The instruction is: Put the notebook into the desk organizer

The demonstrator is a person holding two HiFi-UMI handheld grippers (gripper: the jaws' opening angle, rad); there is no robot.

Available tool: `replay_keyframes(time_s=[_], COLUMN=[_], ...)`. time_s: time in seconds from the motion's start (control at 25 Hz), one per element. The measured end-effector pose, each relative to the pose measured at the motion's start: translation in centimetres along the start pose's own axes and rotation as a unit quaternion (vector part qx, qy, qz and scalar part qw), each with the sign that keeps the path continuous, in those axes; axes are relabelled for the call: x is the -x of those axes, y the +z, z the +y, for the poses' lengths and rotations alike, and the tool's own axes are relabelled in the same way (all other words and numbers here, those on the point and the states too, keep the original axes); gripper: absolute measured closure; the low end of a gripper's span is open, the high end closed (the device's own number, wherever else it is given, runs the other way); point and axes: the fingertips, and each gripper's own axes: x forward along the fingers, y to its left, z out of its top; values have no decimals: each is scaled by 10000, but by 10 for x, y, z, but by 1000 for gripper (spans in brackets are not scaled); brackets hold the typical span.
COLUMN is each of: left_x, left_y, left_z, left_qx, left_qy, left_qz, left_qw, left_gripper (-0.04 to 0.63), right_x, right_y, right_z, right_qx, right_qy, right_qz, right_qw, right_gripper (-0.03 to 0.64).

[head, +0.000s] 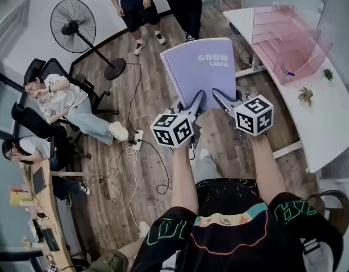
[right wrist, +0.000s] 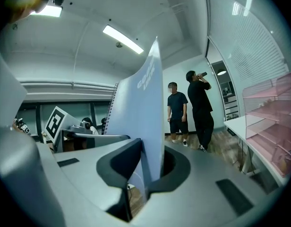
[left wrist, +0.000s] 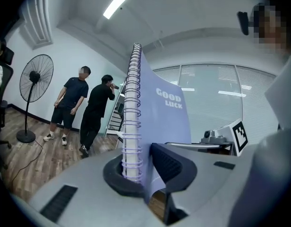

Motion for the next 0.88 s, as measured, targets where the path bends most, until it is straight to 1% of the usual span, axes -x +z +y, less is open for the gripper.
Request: replay_keyframes(time_s=[0.2, 0.4, 0.64, 0.76, 0.88], left_x=[-28, -58, -92, -104, -120], left_y=[-3, 5, 29, 38, 43], left_z=[53, 114, 174, 198, 209], left_qx=[166, 389, 396, 501, 568], left_qy=[47, 73, 2, -71, -196], left_qz=[262, 362, 383, 340, 354], left_qw=[9995, 9986, 9985, 9981, 9976], left_gripper=[545, 543, 545, 545, 545], right_x=[-51, -112, -176, -201, -212], right_y=[-12, -12, 2, 9, 13], right_z=[-29, -58, -91, -100, -114], right_qx=[-274, -340, -400, -330, -312], right_qy=[-83, -149, -238, -307, -434], right_qz=[144, 331, 336, 411, 458], right_qw=[9995, 9988, 9983, 9981, 9975], right_gripper=[563, 563, 563, 563, 565])
